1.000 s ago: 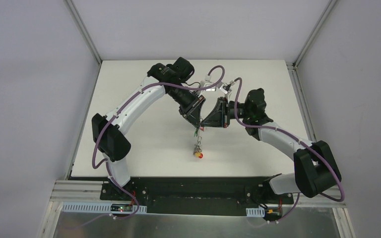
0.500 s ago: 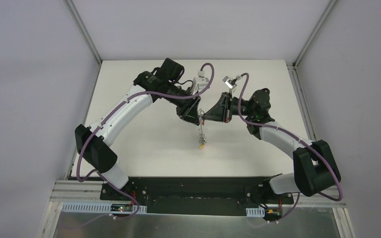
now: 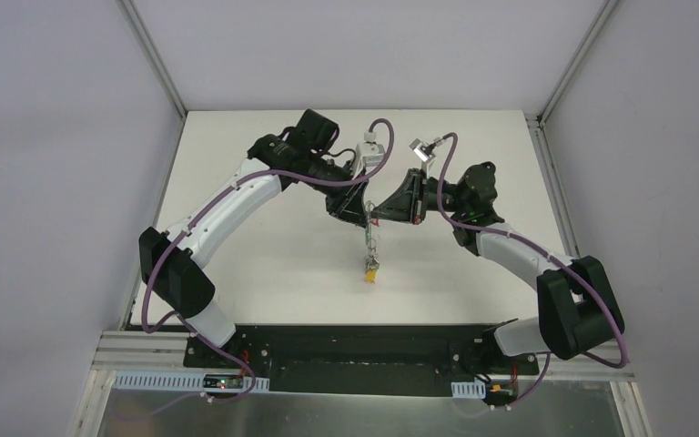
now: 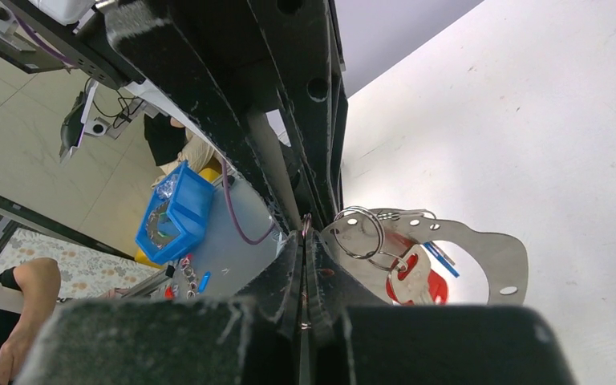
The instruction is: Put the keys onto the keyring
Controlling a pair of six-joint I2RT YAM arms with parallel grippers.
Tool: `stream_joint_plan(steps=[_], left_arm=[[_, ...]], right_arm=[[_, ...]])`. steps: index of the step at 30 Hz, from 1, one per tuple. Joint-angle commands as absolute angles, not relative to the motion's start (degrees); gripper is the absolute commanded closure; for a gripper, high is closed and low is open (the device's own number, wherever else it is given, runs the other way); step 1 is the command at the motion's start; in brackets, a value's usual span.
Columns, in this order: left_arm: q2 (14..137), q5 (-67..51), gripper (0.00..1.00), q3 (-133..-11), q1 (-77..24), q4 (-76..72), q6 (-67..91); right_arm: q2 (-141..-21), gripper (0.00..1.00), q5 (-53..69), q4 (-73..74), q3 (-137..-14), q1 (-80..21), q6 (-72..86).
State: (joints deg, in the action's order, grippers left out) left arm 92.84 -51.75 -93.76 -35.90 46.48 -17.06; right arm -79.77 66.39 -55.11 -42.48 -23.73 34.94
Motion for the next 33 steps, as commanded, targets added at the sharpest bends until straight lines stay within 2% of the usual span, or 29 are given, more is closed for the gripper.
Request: stream_joint_plan(steps=[1, 8, 24, 33], left_arm=[[90.9, -51.8, 0.82, -92.5, -35.5, 45.9, -18.6], [91.3, -51.1, 0.83, -92.1, -35.6, 44.0, -15.6], [93.3, -47.1, 0.99, -94.4, -36.8, 42.9, -12.0], [95.0, -42.3, 1.00, -96.7, -38.3, 43.3, -9.9]], right_arm=[[-79.3, 1.00, 64.7, -59.9, -42.9, -23.0, 36.0], [-79.8, 1.00, 62.8, -58.3, -43.2, -22.5, 36.2], [-79.8, 1.00, 59.5, -55.1, -43.4, -22.3, 36.1], [-80.6, 1.00, 56.7, -50.5, -44.0, -22.3, 35.2]])
